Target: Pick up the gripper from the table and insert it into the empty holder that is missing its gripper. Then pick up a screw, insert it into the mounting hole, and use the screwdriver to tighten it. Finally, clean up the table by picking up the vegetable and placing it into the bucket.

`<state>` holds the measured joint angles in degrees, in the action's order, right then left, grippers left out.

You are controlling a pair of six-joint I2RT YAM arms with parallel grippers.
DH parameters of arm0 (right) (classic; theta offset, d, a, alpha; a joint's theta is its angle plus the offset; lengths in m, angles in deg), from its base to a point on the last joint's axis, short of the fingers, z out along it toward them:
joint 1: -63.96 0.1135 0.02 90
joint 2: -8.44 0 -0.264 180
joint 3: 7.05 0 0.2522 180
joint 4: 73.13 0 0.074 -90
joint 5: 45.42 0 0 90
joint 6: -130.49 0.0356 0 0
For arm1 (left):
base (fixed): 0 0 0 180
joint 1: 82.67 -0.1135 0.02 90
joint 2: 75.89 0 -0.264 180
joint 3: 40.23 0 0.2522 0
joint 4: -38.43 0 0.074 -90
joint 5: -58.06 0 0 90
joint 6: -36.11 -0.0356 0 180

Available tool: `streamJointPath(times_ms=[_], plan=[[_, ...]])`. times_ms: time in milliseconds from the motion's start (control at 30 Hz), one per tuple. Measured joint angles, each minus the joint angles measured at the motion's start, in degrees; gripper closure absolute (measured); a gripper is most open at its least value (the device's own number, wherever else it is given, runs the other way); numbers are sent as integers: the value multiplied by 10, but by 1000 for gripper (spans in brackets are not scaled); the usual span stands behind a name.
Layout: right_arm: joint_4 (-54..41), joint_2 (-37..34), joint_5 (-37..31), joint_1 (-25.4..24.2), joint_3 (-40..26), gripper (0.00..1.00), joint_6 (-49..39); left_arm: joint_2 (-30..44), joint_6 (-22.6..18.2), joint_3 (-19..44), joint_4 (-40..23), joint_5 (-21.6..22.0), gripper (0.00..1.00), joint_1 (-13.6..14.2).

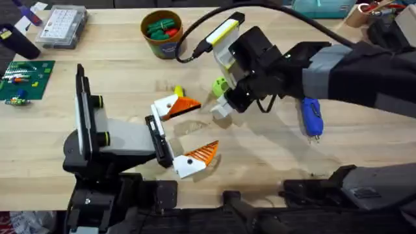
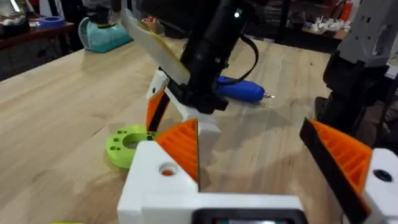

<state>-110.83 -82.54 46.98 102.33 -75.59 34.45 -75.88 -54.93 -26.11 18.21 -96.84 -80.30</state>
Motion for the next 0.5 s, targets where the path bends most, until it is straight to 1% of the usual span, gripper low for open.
streamJointPath(times_ms=[300,367,400,500], plan=[[18,0,0,0,0,36,0,0,0,0,0,0,11,0],[18,0,0,0,0,68,0,0,0,0,0,0,11,0],[18,0,0,0,0,114,-2,0,0,0,0,0,11,0],[18,0,0,0,0,194,-2,0,0,0,0,0,11,0]])
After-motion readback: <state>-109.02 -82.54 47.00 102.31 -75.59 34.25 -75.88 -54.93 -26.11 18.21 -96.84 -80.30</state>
